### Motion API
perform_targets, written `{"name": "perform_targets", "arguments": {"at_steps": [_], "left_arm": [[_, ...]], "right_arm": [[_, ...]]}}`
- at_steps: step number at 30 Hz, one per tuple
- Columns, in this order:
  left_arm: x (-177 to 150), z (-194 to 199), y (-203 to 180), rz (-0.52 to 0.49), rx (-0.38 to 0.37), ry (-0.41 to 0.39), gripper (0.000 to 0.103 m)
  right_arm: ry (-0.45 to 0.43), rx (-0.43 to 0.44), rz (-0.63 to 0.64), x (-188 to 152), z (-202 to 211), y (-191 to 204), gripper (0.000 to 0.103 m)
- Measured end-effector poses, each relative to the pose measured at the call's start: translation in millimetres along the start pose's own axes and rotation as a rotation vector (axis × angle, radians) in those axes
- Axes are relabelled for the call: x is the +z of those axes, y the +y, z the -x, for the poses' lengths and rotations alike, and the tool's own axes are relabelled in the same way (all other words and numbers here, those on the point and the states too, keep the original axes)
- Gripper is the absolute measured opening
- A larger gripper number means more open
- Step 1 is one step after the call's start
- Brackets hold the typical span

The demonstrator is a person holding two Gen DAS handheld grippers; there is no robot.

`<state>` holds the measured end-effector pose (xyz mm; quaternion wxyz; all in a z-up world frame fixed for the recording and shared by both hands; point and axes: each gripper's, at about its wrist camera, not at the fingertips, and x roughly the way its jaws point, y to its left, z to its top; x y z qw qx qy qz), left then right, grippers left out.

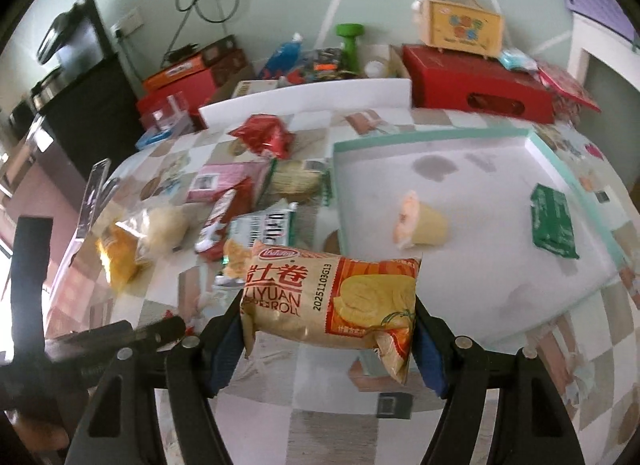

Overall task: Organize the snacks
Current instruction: 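Grasp yellow roll bag with right gripper while left gripper grasps small red candy packet, then carry yellow roll bag over white tray with right gripper while left carries red candy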

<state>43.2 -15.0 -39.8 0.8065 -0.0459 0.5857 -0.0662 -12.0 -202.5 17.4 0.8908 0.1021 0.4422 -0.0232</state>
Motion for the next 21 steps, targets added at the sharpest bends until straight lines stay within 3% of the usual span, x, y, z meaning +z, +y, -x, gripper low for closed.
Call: {"name": "perform_targets", "arguments": {"at_steps": [4,7,9,11,13,21], "left_arm": [[-1.6,-4.6,-16.8,-0.076,0.001,0.014,0.084],[-1.9,-8.0,-23.1,-0.101,-0.001,0.024,0.064],[-1.7,-9.1,-27.4,-0.116,0.015,0.019,0.059],[-1.0,-9.0,-28.8,-0.117,0.006,0.016,0.043],[-0.8,-8.3,-30.8,-0.12,-0.002,0.013,0.037],[0.3,-2.1,-26.6,-0.118,-0.02,0.0,0.029]], "right_arm": [[0.004,-0.002,-0.027,2.0,-0.9,-7.5,0.076],[0.005,-0.005,-0.035,1.6,-0.8,-10.1,0.076],[0.007,-0.006,-0.037,1.4,-1.8,-10.1,0.076],[0.008,-0.005,-0.037,1.6,-2.0,-10.2,0.076],[0.007,-0.006,-0.037,1.6,-1.9,-10.4,0.076],[0.007,-0.005,-0.035,1.7,-1.4,-10.2,0.076]]}}
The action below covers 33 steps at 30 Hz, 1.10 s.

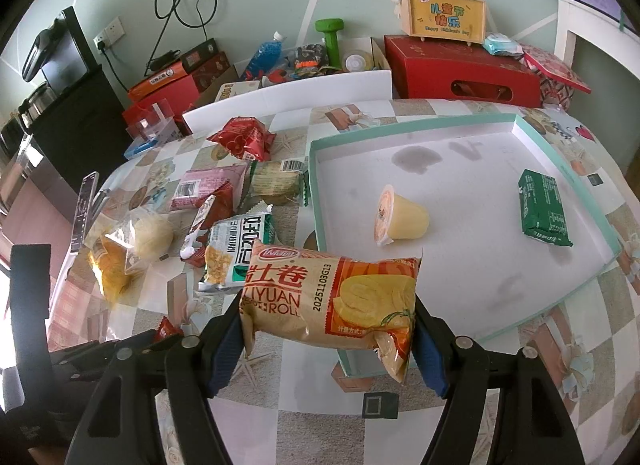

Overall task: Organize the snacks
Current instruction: 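Carry yellow roll bag over white tray with right gripper while left carries red candy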

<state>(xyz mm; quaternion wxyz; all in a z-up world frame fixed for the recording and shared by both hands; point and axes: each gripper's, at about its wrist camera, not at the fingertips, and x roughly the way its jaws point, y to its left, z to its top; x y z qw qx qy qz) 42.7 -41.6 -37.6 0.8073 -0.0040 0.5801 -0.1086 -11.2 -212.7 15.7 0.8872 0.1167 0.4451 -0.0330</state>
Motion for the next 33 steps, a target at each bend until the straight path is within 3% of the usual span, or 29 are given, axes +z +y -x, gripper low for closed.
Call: {"name": "perform_targets", "arguments": {"at_steps": [9,15,24,29,33], "left_arm": [[-4.3,24.6,12.2,0.021,-0.015,-0.042,0.028],[-2.7,44.3,30.3,0.086,-0.081,-0.093,0.028],[-2.8,47.5,33.1,0.136,-0.092,-0.133,0.028],[1.2,56.7,23.3,0.114,-0.076,-0.174,0.028],[9.1,68.4,-6.6,0.032,-0.07,-0.234,0.028]], "right_arm": [[-0.001,0.0,0.0,0.3,-0.1,-0.3,0.076],[-0.004,0.0,-0.003,1.1,1.3,-1.0,0.076],[-0.004,0.001,-0.004,1.9,2.2,-1.1,0.076],[-0.029,-0.01,-0.049,10.7,7.9,-18.9,0.076],[-0.056,-0.057,-0.149,19.9,14.1,-56.3,0.076]]}}
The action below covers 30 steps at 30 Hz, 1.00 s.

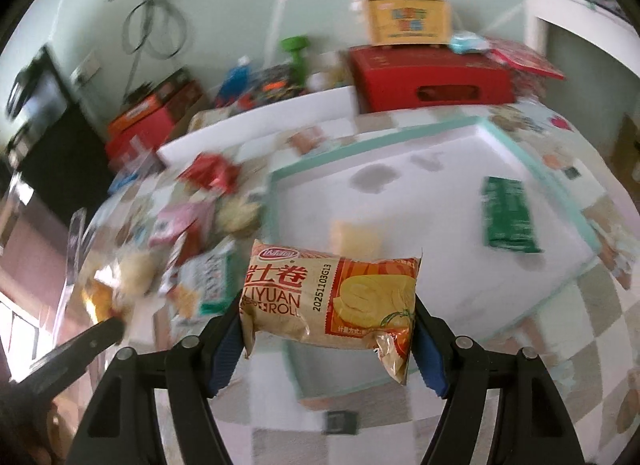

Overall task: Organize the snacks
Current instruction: 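Carry yellow roll bag over white tray with right gripper while left carries red candy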

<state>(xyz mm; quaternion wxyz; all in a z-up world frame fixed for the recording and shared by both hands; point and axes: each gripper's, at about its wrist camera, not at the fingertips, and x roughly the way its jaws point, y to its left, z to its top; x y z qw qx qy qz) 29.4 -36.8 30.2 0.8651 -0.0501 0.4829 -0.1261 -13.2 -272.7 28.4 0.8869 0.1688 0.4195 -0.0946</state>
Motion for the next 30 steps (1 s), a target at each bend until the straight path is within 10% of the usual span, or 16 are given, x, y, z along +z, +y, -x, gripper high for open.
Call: {"name": "perform_targets", "arguments": {"at_steps": [15,30], "left_arm": [[34.4,-47.4,-136.0,-0.316,-0.068,-0.037,0.028],[54.9,-101.4,-162.3,-0.317,-0.082,-0.014,0.028]], "right_arm": [[-0.074,-0.088,-0.09,35.2,-12.4,-56.0,0.076],[-0.089,-0.131,-0.095,53.5,-34.2,-71.3,0.076]]}}
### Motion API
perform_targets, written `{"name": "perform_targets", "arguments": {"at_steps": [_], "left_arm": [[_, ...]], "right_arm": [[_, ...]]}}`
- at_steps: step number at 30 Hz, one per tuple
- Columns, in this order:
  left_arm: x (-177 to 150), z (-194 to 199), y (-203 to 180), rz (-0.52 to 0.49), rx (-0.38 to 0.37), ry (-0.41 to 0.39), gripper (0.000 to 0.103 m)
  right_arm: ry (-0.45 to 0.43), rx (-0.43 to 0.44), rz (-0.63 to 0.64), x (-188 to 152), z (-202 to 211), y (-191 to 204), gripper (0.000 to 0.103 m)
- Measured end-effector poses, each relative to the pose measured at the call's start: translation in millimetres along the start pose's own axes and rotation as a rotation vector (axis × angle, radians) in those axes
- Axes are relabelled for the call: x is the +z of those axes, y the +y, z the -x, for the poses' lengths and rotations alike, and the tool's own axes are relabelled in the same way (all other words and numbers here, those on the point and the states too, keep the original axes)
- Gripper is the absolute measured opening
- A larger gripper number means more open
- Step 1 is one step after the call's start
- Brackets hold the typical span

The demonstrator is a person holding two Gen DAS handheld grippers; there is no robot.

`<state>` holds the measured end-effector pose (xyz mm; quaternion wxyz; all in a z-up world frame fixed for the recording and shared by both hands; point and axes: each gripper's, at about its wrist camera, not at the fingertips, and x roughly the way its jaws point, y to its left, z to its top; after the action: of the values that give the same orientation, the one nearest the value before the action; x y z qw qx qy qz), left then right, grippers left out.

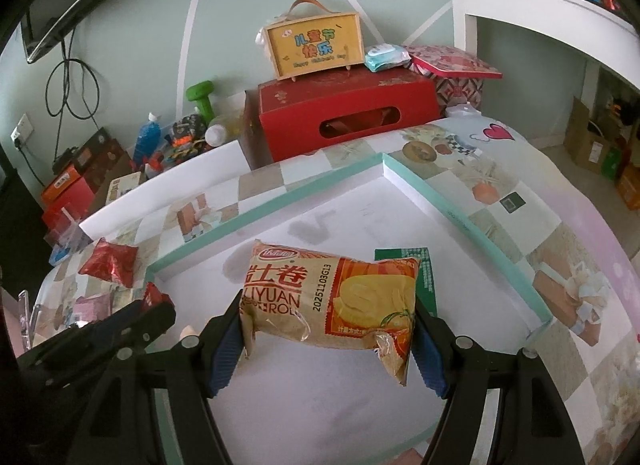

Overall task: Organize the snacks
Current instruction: 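Carry yellow roll bag over white tray with right gripper while left carries red candy, then open left gripper to drop red candy in tray while right releases yellow roll bag, then move right gripper to green-white biscuit pack while left moves to red milk biscuit pack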

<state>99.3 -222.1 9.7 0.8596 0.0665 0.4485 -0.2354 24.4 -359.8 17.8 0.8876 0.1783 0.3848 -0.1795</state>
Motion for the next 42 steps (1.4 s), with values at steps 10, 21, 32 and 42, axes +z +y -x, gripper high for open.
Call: {"name": "perform_targets", "arguments": {"at_steps": [10,21,32,42], "left_arm": [[4.3,3.7,4.3,0.018,0.012,0.004,0.048],[6.6,13.4,19.6,0.074,0.042,0.025,0.066],[2.9,27.5,55.2,0.186,0.105,0.027,0.094],[-34.1,39.5,87.9,0.193,0.191,0.054,0.103]], "right_arm": [[-0.005,-0.017,0.017,1.0,0.7,2.0,0.078],[0.014,-0.018,0.029,0.1,0.1,4.2,0.079],[-0.012,-0.065,0.106,-3.8,2.1,20.9,0.096],[0.01,-0.034,0.062,-13.7,-2.6,22.4,0.103]]}}
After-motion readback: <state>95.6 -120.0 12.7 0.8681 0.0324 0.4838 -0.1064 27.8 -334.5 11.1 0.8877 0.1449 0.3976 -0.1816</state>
